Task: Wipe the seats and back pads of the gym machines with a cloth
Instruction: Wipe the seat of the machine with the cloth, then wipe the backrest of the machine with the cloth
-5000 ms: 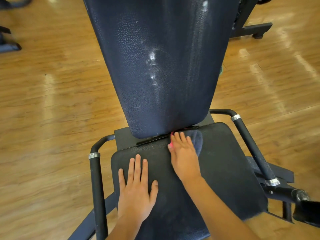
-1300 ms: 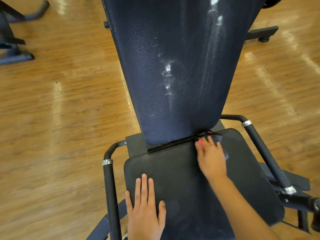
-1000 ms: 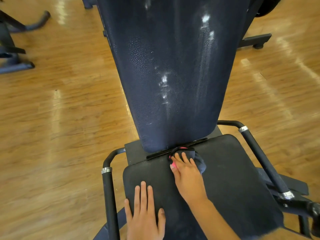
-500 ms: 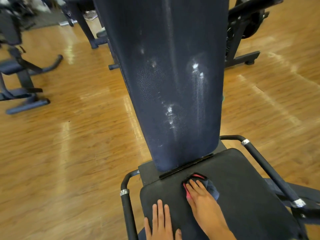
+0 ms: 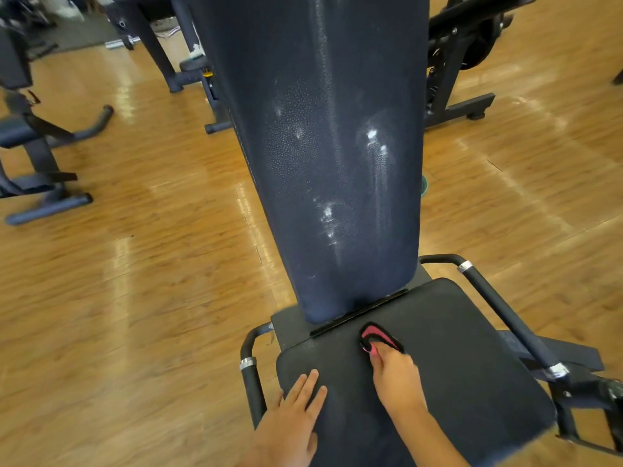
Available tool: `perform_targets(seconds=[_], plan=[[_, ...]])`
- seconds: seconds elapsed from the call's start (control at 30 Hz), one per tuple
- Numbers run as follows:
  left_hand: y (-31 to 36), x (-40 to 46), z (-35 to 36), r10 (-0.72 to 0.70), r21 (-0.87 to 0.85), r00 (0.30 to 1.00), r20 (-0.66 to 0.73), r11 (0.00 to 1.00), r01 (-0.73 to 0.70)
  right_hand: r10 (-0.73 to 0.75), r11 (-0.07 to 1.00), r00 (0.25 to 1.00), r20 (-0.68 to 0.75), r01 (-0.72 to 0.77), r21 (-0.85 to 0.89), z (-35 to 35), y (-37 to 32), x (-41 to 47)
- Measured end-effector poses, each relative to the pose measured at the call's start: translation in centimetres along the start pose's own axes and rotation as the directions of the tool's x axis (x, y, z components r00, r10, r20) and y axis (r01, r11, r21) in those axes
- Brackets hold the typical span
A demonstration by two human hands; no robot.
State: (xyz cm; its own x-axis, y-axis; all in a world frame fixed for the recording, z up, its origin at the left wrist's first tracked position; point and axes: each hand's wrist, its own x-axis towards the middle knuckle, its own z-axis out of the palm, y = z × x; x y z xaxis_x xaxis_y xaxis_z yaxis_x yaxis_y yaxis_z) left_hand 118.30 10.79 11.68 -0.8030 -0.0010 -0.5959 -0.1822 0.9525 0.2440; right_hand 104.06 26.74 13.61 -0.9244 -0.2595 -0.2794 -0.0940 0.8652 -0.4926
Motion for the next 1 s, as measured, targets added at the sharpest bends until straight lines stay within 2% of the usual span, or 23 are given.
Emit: perform_targets(seconds=[0.1, 0.17, 0.2, 0.23, 0.27, 0.3, 0.4, 0.53, 0.67, 0.73, 0.87, 1.0], plan=[[-1.3, 1.0, -0.7, -0.032, -0.011, 0.963, -0.267, 0.999, 0.03, 0.116, 0.974, 0.99, 0.079, -0.129, 0.186, -1.1, 0.2, 0.1], [-1.5, 1.7, -1.1, -0.142, -0.074, 0.959, -0.243, 0.989, 0.128, 0.217, 0.916, 0.973, 0.076, -0.23, 0.329, -2.3, 0.2, 0.5], [-1.4, 2.2, -1.1, -0.207, -0.104, 0.961, -0.184, 0.976, 0.191, 0.277, 0.874, 0.959, 0.06, -0.278, 0.399, -2.9, 0.1, 0.7], [-1.1, 2.9, -0.7, -0.247, -0.137, 0.949, -0.197, 0.965, 0.222, 0.336, 0.824, 0.941, 0.033, -0.31, 0.475, -3.7, -0.2, 1.0], [-0.6, 3.6, -0.3, -0.269, -0.162, 0.926, -0.266, 0.959, 0.232, 0.395, 0.767, 0.919, 0.008, -0.335, 0.547, -4.5, -0.4, 1.6], [-0.2, 4.1, 0.4, -0.285, -0.154, 0.898, -0.336, 0.957, 0.246, 0.447, 0.702, 0.894, -0.015, -0.34, 0.626, -5.4, -0.8, 2.2], [1.1, 6.1, 2.6, -0.382, -0.199, 0.854, -0.354, 0.923, 0.33, 0.541, 0.546, 0.834, -0.108, -0.251, 0.8, -8.0, -2.2, 4.3], [3.3, 7.9, 2.7, -0.48, -0.289, 0.782, -0.398, 0.875, 0.389, 0.363, 0.478, 0.884, -0.294, 0.094, 0.873, -10.6, -5.4, 6.7], [3.5, 8.7, 3.5, -0.472, -0.286, 0.736, -0.485, 0.881, 0.376, 0.073, 0.517, 0.883, -0.464, 0.365, 0.774, -9.9, -8.2, 8.6], [3.7, 9.0, 4.0, -0.486, -0.288, 0.713, -0.506, 0.874, 0.391, -0.023, 0.524, 0.873, -0.487, 0.426, 0.737, -8.1, -8.9, 9.5], [3.4, 9.2, 4.3, -0.479, -0.264, 0.689, -0.544, 0.877, 0.402, -0.064, 0.573, 0.812, -0.58, 0.506, 0.645, -5.4, -9.2, 10.4], [3.2, 9.3, 5.0, -0.47, -0.238, 0.655, -0.591, 0.878, 0.415, -0.18, 0.666, 0.76, -0.625, 0.562, 0.491, -3.9, -9.2, 9.5]])
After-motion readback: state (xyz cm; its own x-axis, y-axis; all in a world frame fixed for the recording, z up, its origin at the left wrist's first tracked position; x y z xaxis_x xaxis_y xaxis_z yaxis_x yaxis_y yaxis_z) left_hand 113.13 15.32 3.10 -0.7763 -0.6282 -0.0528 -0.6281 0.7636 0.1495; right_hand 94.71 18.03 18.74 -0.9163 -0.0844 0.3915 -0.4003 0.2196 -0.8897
